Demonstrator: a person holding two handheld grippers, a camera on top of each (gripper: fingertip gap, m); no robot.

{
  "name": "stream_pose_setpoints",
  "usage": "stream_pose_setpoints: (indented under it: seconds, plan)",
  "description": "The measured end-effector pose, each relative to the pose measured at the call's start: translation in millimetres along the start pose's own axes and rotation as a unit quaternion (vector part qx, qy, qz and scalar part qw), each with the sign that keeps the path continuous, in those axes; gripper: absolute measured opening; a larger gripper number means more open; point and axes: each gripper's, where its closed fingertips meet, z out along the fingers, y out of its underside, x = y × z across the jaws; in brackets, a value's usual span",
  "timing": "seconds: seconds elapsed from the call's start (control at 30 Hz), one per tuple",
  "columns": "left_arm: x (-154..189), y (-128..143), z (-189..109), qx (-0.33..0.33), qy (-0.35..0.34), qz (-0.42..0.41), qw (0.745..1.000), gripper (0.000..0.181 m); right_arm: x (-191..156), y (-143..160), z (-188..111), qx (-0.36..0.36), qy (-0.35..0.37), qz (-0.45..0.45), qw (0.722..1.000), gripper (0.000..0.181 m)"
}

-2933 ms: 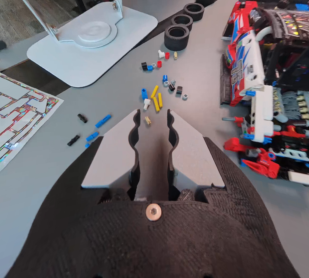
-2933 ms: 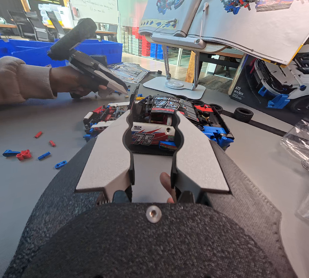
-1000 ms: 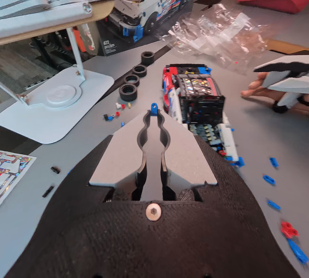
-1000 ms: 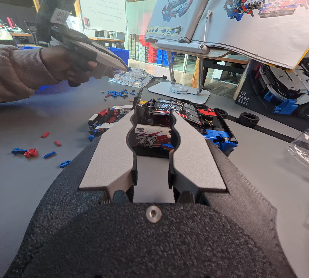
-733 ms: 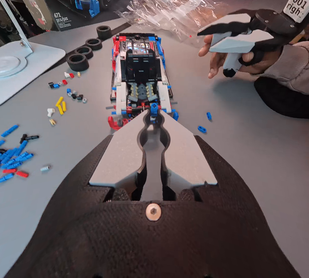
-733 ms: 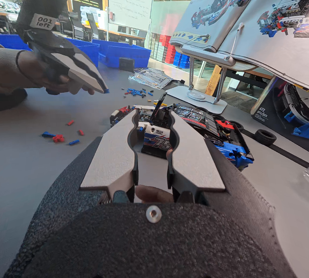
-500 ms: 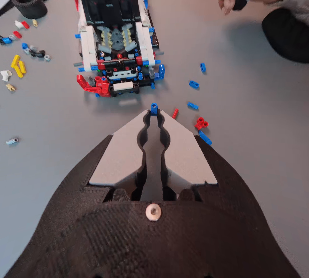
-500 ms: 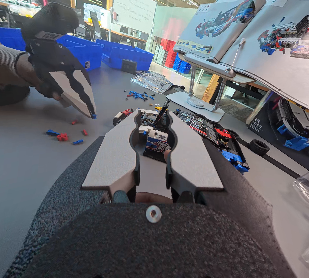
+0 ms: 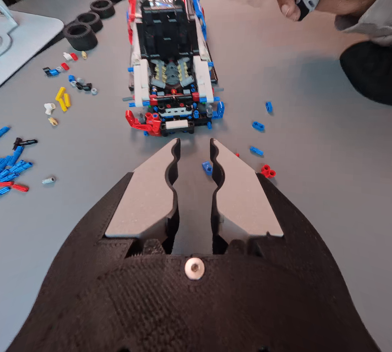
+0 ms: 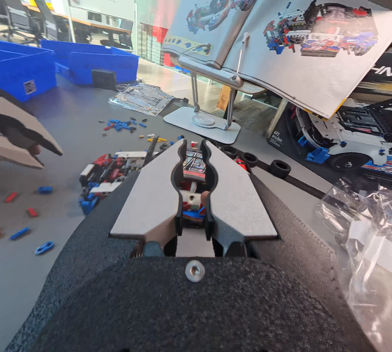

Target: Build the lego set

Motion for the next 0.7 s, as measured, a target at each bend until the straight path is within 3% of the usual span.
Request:
stream_pose_setpoints:
  seconds: [0.03, 0.2, 0.37, 0.7]
  plan:
    - [-6.9, -6.8, -3.5, 0.025, -0.009, -0.018, 0.999, 0.025, 13.6, -7.7, 17.4, -0.014, 0.014, 0.006, 1.000, 0.006]
    - [-35.5, -20.6, -17.9, 0.108, -0.056, -0.080, 0.989, 0.020, 89.3, -37.4, 136.6, -0.055, 0.084, 0.015, 0.995, 0.000]
    - [-49.2, -22.8, -24.4, 0.128, -0.104, -0.062, 0.984, 0.019, 135.4, -33.6, 229.8, -0.091, 0.136, -0.029, 0.986, 0.000]
    - [-45.6, -33.0, -24.4, 0.153, -0.098, -0.055, 0.982, 0.016, 155.6, -26.9, 253.0, -0.093, 0.153, -0.067, 0.982, 0.000]
